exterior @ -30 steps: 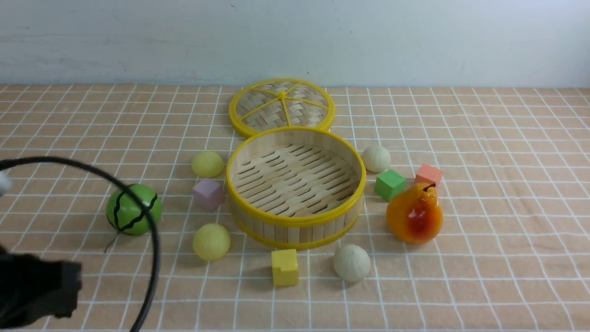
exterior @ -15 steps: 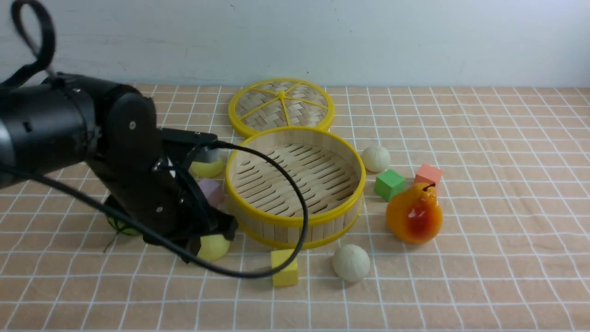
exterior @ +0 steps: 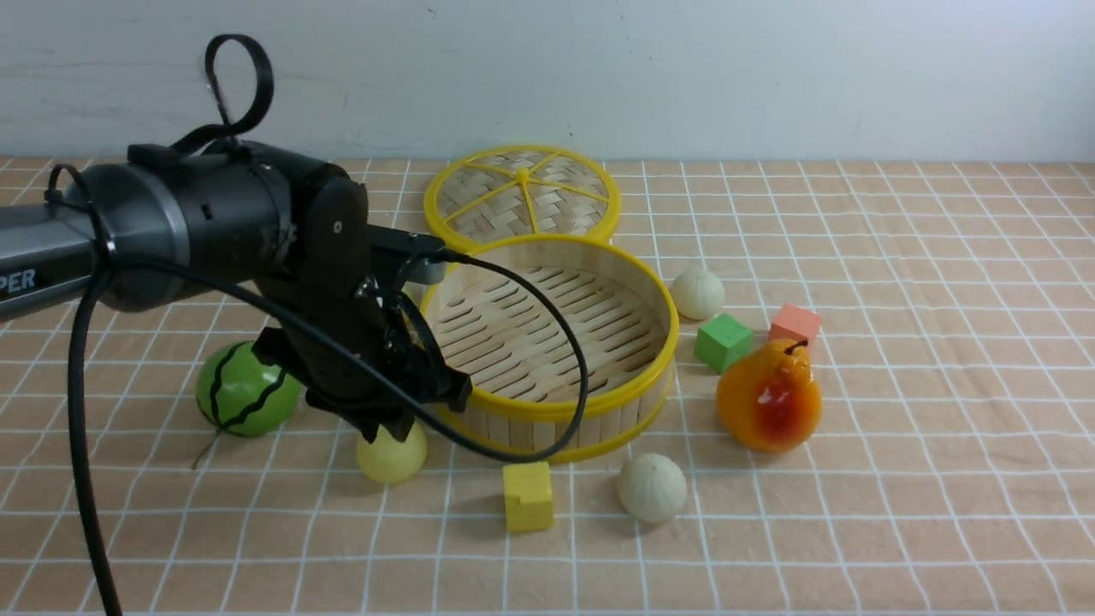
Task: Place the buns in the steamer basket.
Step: Use the left arm to grab a steamed stuffed bun, then use the left arm to put the steamed stuffed bun into the steamer, then use the left arm to grab a steamed stuffed bun
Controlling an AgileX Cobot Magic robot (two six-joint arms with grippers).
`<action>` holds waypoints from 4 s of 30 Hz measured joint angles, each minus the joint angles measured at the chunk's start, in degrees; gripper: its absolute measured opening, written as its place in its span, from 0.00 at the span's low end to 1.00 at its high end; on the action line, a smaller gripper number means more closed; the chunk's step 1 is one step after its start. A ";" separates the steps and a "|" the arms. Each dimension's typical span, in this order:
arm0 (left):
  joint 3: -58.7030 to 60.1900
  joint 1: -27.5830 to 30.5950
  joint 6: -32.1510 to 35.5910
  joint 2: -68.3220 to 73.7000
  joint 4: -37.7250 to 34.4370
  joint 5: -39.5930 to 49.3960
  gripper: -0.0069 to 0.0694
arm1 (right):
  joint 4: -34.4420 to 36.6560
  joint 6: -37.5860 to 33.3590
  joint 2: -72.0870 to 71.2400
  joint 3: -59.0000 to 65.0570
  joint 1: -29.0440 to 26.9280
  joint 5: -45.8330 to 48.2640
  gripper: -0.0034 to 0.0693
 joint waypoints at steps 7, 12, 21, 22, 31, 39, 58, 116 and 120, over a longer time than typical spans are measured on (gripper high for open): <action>-0.05 0.00 -0.29 2.62 2.38 -2.15 0.46 | 0.00 0.00 0.00 0.00 0.00 0.00 0.38; -0.11 0.00 -1.25 4.37 4.14 -5.33 0.45 | 0.00 0.00 0.00 0.00 0.00 0.00 0.38; -0.47 0.00 -2.12 5.52 4.57 -4.79 0.24 | 0.05 0.00 0.00 0.00 0.00 0.00 0.38; -0.73 0.00 -2.36 5.52 4.48 -3.84 0.18 | 0.05 0.00 0.00 0.00 0.00 0.00 0.38; -5.41 -0.11 -2.50 -1.37 1.27 6.23 0.07 | 0.05 0.00 0.00 0.00 0.00 0.00 0.38; -12.95 -4.02 4.15 -1.99 -3.77 1.09 0.07 | 0.05 0.00 0.00 0.00 0.00 0.00 0.38; -27.78 -4.55 2.24 17.52 1.15 3.82 0.53 | 0.05 0.00 0.00 0.00 0.00 0.00 0.38; -28.10 11.72 7.40 23.32 -1.66 -12.91 0.36 | 0.00 0.00 0.00 0.00 0.00 0.00 0.38; -28.10 11.72 7.40 23.32 -1.66 -12.91 0.29 | 0.00 0.00 0.00 0.00 0.00 0.00 0.38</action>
